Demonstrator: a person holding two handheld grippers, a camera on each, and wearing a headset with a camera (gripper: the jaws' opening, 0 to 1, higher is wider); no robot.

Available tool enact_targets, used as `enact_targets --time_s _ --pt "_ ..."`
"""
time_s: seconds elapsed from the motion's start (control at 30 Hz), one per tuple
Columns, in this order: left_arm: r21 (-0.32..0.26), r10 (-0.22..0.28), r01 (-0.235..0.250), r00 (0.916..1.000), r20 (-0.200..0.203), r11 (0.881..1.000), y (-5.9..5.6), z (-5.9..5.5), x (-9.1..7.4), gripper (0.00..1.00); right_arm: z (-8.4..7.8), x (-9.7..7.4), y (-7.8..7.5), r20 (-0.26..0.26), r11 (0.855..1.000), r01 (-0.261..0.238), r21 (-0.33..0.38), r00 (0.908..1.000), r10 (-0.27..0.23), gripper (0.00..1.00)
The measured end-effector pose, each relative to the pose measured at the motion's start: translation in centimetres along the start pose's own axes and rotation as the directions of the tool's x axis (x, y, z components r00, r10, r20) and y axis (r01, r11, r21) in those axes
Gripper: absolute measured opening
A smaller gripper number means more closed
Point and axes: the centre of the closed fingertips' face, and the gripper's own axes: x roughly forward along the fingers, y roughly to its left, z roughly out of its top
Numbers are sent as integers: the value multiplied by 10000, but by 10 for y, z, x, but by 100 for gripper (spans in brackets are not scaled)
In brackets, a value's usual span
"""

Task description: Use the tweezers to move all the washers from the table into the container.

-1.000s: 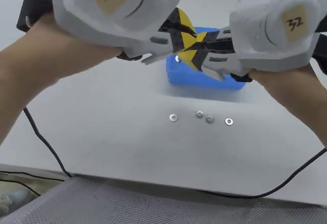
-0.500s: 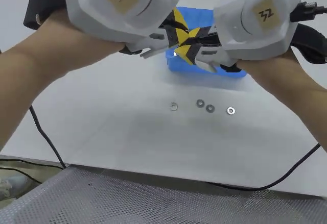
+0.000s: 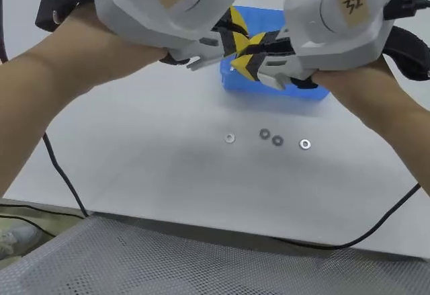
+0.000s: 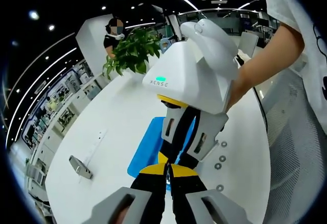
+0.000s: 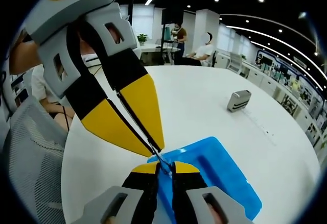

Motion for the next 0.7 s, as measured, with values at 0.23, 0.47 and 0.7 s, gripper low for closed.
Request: enact_targets --time_s 0.23,0.47,0.7 --pt "-192 333 -323 9980 532 9993 2 19 -24 0 22 -23 6 476 9991 364 -195 9982 -355 6" --pt "-111 457 -450 9960 771 9989 -7 32 -48 0 39 -40 21 945 9989 369 -293 9949 -340 6" --pt "-235 135 -121 9979 634 9997 -25 28 -60 0 36 -43 47 1009 9998 -103 -185 9948 121 6"
